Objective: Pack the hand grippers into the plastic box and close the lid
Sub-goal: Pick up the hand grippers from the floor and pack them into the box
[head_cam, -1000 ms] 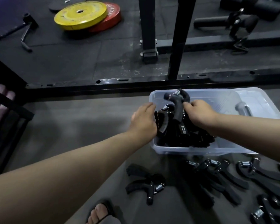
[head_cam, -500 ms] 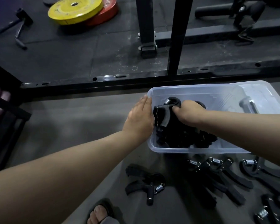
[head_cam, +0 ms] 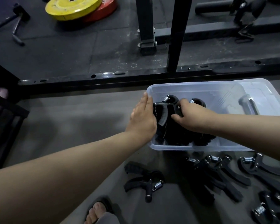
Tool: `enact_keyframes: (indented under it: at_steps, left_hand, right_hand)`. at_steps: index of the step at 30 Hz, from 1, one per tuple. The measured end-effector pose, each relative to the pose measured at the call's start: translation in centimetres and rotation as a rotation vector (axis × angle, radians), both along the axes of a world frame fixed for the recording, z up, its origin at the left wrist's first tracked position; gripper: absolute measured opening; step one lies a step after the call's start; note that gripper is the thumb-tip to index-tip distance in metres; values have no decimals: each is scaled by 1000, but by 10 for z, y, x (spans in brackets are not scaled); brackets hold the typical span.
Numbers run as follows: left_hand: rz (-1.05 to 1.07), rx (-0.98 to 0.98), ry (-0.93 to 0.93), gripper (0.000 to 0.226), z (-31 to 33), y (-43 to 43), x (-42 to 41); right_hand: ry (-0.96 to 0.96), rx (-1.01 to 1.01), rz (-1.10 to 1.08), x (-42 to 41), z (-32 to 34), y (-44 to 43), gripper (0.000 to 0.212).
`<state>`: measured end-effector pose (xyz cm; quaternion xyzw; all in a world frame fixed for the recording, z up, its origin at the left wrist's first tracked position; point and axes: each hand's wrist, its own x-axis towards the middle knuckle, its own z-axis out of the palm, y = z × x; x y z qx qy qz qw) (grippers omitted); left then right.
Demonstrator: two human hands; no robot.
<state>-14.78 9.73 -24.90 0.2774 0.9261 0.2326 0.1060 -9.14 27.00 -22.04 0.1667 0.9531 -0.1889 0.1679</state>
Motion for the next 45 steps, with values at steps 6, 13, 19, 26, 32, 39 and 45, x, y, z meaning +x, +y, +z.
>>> enact_keyframes:
  at_steps: [6,13,19,26,32,39,45]
  left_hand:
    - [8,14,16,62,-4,0,1]
    - [24,43,-3,61,0,-1,3]
    - [5,70,-14,67,-2,-5,18]
    - [-51,128,-1,57,-5,-17,18]
    - [-68,101,-25,58,-5,-20,17]
    - [-64,136,-15,57,-7,-21,17]
    - [-68,148,-42,58,-9,-20,16]
  right_hand:
    - [25,43,16,8,-8,-1,46]
    - [257,58,148,44,-7,-13,48]
    - [379,-4,498,74,-14,-46,39]
    - [629,136,948,103,-34,-67,40]
    - [-147,148,1093,103,-63,-86,34]
    - [-376,353,1317,109,-95,-85,61]
    - [-291,306,1067,97,-87,-75,40]
